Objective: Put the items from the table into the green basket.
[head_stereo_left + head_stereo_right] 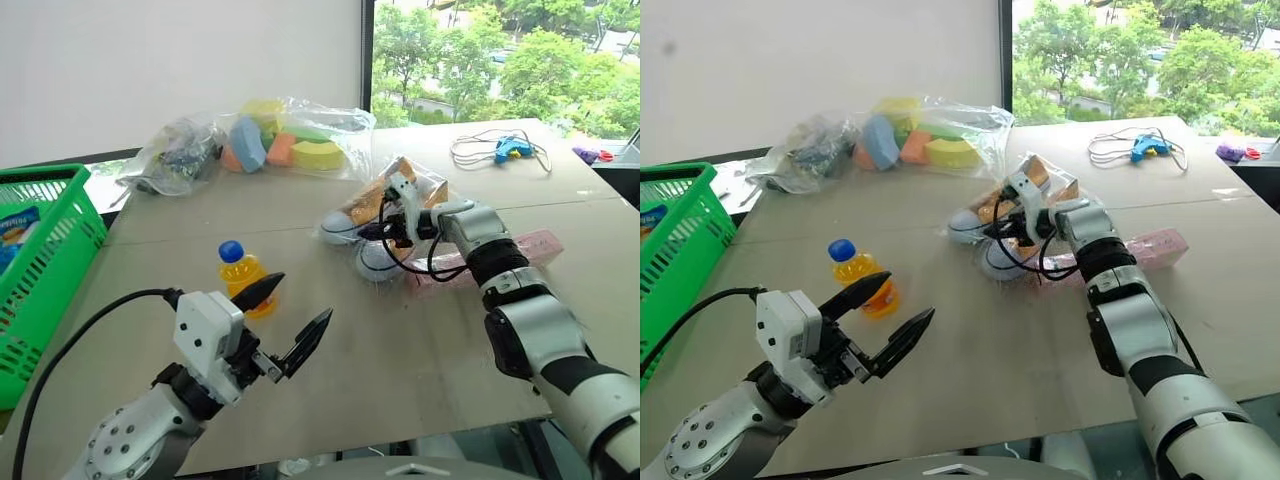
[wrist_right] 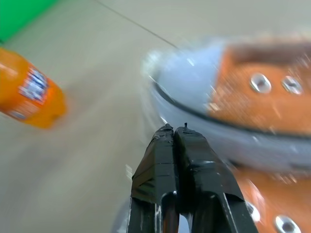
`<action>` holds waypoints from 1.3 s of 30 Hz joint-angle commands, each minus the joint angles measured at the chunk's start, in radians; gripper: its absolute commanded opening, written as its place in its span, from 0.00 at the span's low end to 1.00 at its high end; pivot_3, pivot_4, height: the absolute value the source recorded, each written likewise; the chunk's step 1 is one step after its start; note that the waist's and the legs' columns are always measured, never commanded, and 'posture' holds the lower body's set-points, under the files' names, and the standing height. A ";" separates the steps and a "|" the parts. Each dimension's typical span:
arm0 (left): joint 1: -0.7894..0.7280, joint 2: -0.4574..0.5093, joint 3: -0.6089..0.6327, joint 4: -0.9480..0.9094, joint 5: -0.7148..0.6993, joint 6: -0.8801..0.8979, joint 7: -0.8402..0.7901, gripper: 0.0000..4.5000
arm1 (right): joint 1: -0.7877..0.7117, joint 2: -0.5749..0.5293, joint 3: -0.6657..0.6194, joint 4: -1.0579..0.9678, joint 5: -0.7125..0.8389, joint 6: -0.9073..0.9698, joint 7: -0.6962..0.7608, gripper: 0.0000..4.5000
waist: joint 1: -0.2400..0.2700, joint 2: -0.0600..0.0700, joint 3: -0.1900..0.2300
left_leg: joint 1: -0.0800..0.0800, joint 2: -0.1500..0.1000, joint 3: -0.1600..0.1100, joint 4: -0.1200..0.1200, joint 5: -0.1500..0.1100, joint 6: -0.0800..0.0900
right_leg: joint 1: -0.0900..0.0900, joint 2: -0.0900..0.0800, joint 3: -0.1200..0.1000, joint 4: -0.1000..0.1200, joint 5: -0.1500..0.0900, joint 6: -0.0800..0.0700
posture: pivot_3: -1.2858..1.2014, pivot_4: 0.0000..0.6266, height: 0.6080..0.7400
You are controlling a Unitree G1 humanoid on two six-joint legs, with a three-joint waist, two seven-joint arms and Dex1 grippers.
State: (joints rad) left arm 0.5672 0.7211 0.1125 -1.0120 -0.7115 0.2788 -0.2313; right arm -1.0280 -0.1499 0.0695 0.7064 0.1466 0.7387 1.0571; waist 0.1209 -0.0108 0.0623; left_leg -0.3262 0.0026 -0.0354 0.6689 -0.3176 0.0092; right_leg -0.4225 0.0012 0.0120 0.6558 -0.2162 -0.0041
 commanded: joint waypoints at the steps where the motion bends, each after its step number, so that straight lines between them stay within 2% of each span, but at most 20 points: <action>1: -0.021 0.001 -0.014 -0.035 -0.004 -0.005 0.015 1.00 | -0.016 0.013 -0.051 -0.147 0.101 0.086 0.000 0.01 | 0.001 0.000 0.000 | 0.000 0.000 0.000 0.000 0.000 0.000 | 0.000 0.000 0.000 0.000 0.000 0.001 | 0.64 0.00 1.00; 4: -0.036 0.009 -0.029 -0.035 -0.003 -0.012 0.035 1.00 | 0.049 -0.037 0.028 -0.224 -0.025 -0.267 -0.065 0.01 | 0.005 -0.001 -0.001 | 0.000 0.000 0.000 0.000 0.000 0.000 | 0.000 0.000 -0.002 -0.001 0.001 0.003 | 0.64 0.00 1.00; 6: -0.032 0.013 -0.032 -0.035 0.000 -0.017 0.040 1.00 | 0.080 -0.110 0.065 -0.252 -0.043 -0.369 0.016 0.14 | 0.009 -0.002 -0.001 | 0.000 -0.001 0.000 0.000 0.000 0.000 | 0.000 -0.001 -0.003 -0.002 0.002 0.003 | 0.64 0.00 1.00; 7: -0.027 0.014 -0.032 -0.035 0.001 -0.021 0.041 1.00 | 0.096 -0.149 0.074 -0.283 -0.037 -0.387 0.059 0.17 | 0.011 -0.002 -0.001 | -0.001 -0.001 0.000 0.000 0.000 0.000 | 0.000 -0.001 -0.003 -0.003 0.002 0.003 | 0.64 0.00 1.00; 8: -0.022 0.015 -0.032 -0.035 0.002 -0.024 0.041 1.00 | 0.112 -0.180 0.083 -0.312 -0.031 -0.404 0.089 0.30 | 0.014 -0.002 -0.001 | -0.001 -0.001 0.000 0.000 0.000 0.000 | 0.000 -0.002 -0.003 -0.004 0.002 0.003 | 0.64 0.00 1.00; 11: -0.014 0.017 -0.033 -0.035 0.002 -0.030 0.044 1.00 | 0.184 -0.292 0.157 -0.403 -0.082 -0.539 0.166 0.57 | 0.013 -0.002 -0.001 | -0.002 -0.001 0.000 0.000 0.000 0.000 | 0.000 -0.003 -0.002 -0.007 0.002 0.003 | 0.64 0.00 1.00; 15: -0.033 0.009 -0.045 -0.035 -0.001 -0.006 0.040 1.00 | 0.314 -0.383 0.232 -0.520 -0.142 -0.662 0.194 0.98 | 0.002 -0.002 -0.001 | -0.003 0.000 0.001 -0.001 0.000 0.000 | 0.001 -0.001 0.000 -0.009 0.002 0.003 | 0.63 0.00 1.00; 20: -0.058 0.003 -0.003 -0.035 -0.030 0.038 0.018 1.00 | 0.402 -0.410 0.324 -0.518 -0.285 -0.866 0.106 1.00 | -0.001 -0.002 -0.001 | -0.003 0.001 0.001 -0.001 0.000 0.000 | 0.003 0.001 -0.001 -0.008 0.001 0.003 | 0.62 0.00 1.00; 24: -0.068 0.003 0.016 -0.035 -0.045 0.060 -0.006 1.00 | 0.380 -0.396 0.416 -0.375 -0.528 -1.028 -0.132 1.00 | -0.002 -0.003 -0.002 | 0.000 0.001 0.002 0.000 0.000 0.000 | 0.006 0.001 0.000 -0.008 0.000 -0.001 | 0.62 0.00 1.00; 29: -0.076 -0.006 0.029 -0.033 -0.048 0.080 -0.021 1.00 | 0.349 -0.345 0.464 -0.222 -0.720 -0.991 -0.401 1.00 | -0.010 -0.012 -0.008 | 0.003 0.001 0.002 0.000 0.000 -0.001 | 0.010 0.000 0.002 -0.008 0.000 -0.001 | 0.62 0.00 1.00; 36: -0.053 -0.051 0.016 0.023 0.016 0.056 -0.090 1.00 | 0.293 -0.274 0.501 -0.056 -0.804 -0.970 -0.550 1.00 | -0.030 -0.012 -0.008 | 0.017 0.001 0.001 0.000 0.002 -0.003 | 0.022 0.000 0.005 -0.008 0.000 -0.002 | 0.62 0.00 1.00; 37: -0.050 -0.060 0.011 0.023 0.028 0.056 -0.096 1.00 | 0.288 -0.267 0.507 -0.035 -0.803 -0.978 -0.550 0.88 | -0.032 -0.012 -0.008 | 0.018 0.001 0.001 0.000 0.002 -0.003 | 0.022 0.000 0.006 -0.008 0.000 -0.002 | 0.62 0.00 1.00; 39: -0.051 -0.076 -0.003 0.010 0.046 0.064 -0.092 1.00 | 0.281 -0.258 0.513 -0.018 -0.800 -1.004 -0.553 0.73 | -0.032 -0.012 -0.008 | 0.018 0.002 0.001 0.000 0.002 -0.003 | 0.022 -0.001 0.005 -0.009 0.000 -0.002 | 0.62 0.00 1.00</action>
State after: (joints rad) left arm 0.5212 0.6557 0.1157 -0.9755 -0.6867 0.3590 -0.3186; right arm -0.7370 -0.4011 0.5783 0.6248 -0.6297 -0.2820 0.5187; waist 0.0892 -0.0227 0.0543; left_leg -0.3087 0.0051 -0.0352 0.6689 -0.3156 0.0060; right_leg -0.4008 0.0005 0.0172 0.6469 -0.2160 -0.0058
